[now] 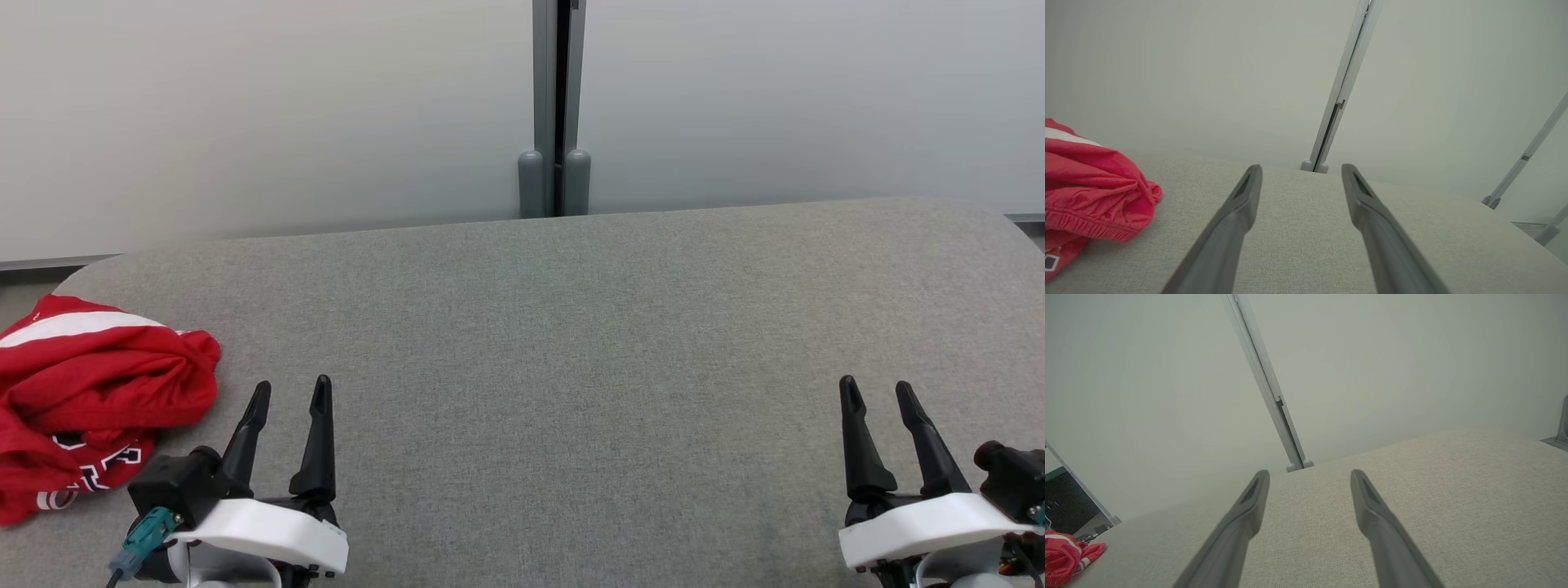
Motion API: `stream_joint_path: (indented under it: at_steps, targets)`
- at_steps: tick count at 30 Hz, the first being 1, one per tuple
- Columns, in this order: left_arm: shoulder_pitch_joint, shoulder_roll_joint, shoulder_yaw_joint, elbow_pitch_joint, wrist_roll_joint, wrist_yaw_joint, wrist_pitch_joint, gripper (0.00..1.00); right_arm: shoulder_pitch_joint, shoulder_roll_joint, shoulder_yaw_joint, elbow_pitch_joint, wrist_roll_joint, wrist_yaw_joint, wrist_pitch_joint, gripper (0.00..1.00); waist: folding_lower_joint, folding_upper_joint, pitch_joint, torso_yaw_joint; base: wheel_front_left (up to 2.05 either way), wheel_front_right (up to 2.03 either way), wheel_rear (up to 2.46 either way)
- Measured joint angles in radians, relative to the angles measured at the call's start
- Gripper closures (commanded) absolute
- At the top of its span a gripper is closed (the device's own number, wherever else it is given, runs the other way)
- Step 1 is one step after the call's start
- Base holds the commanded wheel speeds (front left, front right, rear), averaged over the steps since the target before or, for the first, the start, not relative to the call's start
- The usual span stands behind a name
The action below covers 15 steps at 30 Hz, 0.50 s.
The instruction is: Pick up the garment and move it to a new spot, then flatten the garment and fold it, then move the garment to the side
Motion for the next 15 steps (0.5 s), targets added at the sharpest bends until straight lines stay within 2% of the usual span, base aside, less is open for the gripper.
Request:
stream_joint_path:
  at_steps: [7, 15]
  targets:
    - [0.001, 0.005, -0.007, 0.015, 0.068, 0.028, -0.015, 0.0, 0.001, -0.001, 0.005, 0.006, -0.063, 0.0, -0.008, 0.0, 0.0, 0.0, -0.002, 0.004, 0.0, 0.0, 0.0]
    - [0.001, 0.01, -0.02, 0.035, 0.127, 0.039, -0.031, 0.0, 0.007, -0.001, 0.007, 0.011, -0.115, 0.0, -0.017, 0.0, 0.0, 0.0, -0.004, 0.007, 0.0, 0.0, 0.0]
